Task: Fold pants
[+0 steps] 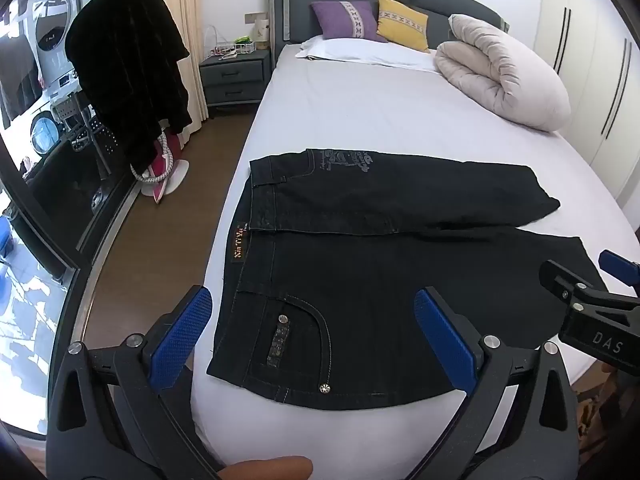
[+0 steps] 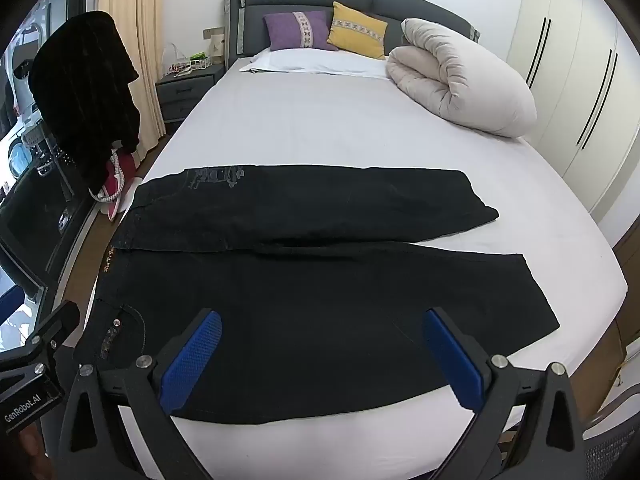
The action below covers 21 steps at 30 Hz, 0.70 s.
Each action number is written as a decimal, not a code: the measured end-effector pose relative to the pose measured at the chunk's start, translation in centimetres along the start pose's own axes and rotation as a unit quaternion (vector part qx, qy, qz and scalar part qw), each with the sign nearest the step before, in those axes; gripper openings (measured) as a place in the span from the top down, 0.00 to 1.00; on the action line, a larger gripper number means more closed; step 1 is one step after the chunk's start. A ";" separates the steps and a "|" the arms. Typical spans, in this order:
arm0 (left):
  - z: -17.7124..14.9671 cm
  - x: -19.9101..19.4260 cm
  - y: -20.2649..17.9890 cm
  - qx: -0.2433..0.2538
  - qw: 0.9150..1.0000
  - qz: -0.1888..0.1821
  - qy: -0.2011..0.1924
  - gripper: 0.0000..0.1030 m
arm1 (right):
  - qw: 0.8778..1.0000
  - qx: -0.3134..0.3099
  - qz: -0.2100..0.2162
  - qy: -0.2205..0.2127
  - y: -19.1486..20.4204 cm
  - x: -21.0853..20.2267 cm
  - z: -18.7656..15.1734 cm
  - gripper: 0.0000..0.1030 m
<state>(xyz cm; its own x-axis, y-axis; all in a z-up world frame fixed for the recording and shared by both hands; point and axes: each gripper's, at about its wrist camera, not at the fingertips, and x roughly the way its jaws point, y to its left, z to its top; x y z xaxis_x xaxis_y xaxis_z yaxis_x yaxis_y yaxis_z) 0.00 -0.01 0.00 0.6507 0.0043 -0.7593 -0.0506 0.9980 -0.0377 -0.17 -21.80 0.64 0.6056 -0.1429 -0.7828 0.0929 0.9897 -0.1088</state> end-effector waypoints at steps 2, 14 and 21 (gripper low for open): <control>0.0 0.0 0.0 0.001 1.000 0.002 -0.003 0.00 | 1.000 0.001 0.000 -0.002 0.0 0.0 0.0 0.00; 0.0 -0.1 0.0 0.001 1.000 0.002 -0.003 0.00 | 1.000 -0.001 0.000 -0.003 0.0 -0.1 0.0 0.00; 0.0 -0.1 0.0 0.001 1.000 0.002 -0.003 0.00 | 1.000 -0.003 -0.002 -0.003 0.2 0.0 0.0 0.00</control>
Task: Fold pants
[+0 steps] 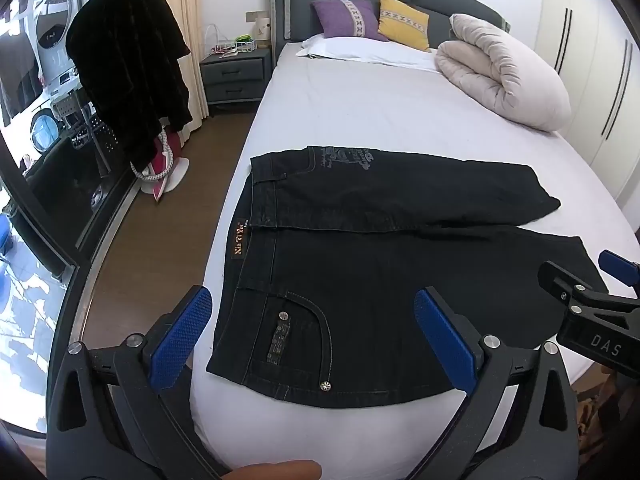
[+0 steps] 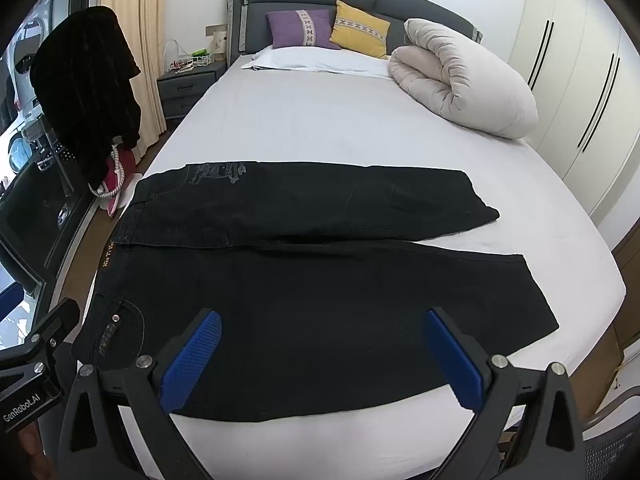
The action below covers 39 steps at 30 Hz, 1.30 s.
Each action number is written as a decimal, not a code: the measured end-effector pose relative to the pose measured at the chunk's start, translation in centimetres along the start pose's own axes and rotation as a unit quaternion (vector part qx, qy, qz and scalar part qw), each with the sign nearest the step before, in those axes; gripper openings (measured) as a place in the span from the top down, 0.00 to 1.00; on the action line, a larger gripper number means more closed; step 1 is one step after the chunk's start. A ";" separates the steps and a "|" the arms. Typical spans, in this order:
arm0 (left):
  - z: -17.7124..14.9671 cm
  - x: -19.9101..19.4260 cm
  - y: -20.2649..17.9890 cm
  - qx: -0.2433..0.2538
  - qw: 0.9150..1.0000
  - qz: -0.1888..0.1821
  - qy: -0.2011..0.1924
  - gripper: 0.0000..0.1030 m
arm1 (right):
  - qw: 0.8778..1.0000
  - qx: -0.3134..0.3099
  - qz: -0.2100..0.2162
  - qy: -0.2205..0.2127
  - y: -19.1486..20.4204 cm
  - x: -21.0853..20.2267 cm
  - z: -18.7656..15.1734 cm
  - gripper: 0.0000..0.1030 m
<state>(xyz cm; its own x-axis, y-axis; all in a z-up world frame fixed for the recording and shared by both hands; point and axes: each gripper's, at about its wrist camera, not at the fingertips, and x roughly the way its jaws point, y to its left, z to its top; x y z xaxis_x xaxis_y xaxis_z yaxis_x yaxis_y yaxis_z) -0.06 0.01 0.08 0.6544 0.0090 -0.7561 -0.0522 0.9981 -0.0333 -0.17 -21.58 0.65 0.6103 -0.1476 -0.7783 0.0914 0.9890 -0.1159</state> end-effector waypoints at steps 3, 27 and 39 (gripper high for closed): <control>-0.1 0.1 0.1 0.000 1.000 0.000 0.000 0.00 | 1.000 -0.001 0.001 0.001 0.1 -0.1 0.1 0.00; -0.1 0.2 0.1 -0.001 1.000 -0.001 0.002 0.00 | 1.000 -0.002 0.000 0.002 0.0 0.3 -0.3 0.00; -0.1 0.2 0.1 -0.001 1.000 -0.001 0.003 0.00 | 1.000 -0.002 0.000 0.003 0.1 0.3 -0.3 0.00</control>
